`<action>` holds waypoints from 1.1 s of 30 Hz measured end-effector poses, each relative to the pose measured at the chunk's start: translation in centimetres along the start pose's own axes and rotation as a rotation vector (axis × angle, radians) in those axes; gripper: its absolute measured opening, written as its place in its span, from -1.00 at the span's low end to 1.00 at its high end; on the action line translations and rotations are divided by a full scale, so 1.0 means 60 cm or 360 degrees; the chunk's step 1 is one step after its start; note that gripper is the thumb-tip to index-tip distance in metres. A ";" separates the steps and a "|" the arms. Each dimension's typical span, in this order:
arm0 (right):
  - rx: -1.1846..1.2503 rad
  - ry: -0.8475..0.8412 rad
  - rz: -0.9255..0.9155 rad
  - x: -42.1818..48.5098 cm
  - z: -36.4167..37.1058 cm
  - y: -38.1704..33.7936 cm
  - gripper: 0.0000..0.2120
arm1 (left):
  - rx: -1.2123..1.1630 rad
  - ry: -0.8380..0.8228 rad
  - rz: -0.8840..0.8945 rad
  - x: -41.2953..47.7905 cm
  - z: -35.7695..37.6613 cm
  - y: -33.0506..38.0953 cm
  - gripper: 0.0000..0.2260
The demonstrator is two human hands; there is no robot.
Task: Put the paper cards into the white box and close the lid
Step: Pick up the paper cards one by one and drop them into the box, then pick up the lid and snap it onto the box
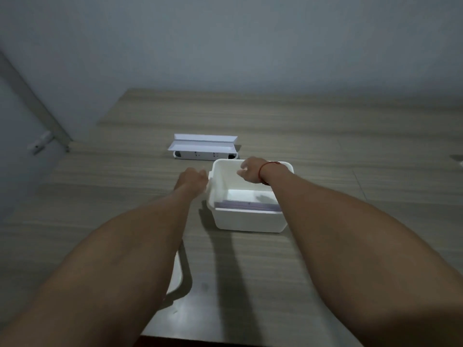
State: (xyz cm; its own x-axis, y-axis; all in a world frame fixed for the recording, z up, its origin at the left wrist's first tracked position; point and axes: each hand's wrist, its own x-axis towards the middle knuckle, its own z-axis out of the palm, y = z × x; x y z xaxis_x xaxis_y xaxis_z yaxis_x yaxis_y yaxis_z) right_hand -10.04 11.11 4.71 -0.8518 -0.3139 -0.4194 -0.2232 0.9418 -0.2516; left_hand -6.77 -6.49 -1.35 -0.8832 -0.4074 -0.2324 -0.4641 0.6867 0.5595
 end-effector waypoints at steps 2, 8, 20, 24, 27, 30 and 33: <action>-0.0005 0.0056 -0.0074 0.003 -0.012 -0.030 -0.52 | -0.0003 0.0080 -0.0065 -0.008 -0.034 -0.017 -0.50; -0.0076 0.0103 -0.0355 0.012 0.011 -0.169 -0.53 | -0.0041 0.0299 -0.0348 -0.039 -0.133 -0.127 -0.48; -0.0131 -0.0228 -0.0371 0.014 0.281 -0.317 -0.52 | -0.0151 0.0162 -0.1055 -0.156 -0.101 -0.404 -0.62; -0.0019 -0.0116 -0.0293 0.013 0.333 -0.312 -0.36 | -0.0405 0.0110 -0.1127 -0.162 -0.051 -0.425 -0.53; 0.0240 0.0023 -0.0204 0.014 0.348 -0.308 -0.32 | -0.0516 0.0113 -0.1182 -0.157 -0.040 -0.423 -0.44; 0.0354 -0.0068 -0.0087 0.017 0.345 -0.294 -0.29 | -0.0700 -0.0037 -0.1218 -0.160 -0.040 -0.422 -0.33; 0.0482 -0.0197 0.0016 0.011 0.323 -0.300 -0.34 | -0.0793 -0.0057 -0.1160 -0.165 -0.061 -0.413 -0.32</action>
State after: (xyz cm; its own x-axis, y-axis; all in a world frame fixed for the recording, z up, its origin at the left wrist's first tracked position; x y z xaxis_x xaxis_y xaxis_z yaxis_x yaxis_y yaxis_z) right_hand 2.58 -8.36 -7.96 -0.7848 -0.3346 -0.5216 -0.0480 0.8720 -0.4872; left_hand 13.72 -21.68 -10.04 -0.3844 -0.6168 -0.6869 -0.8363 -0.0824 0.5420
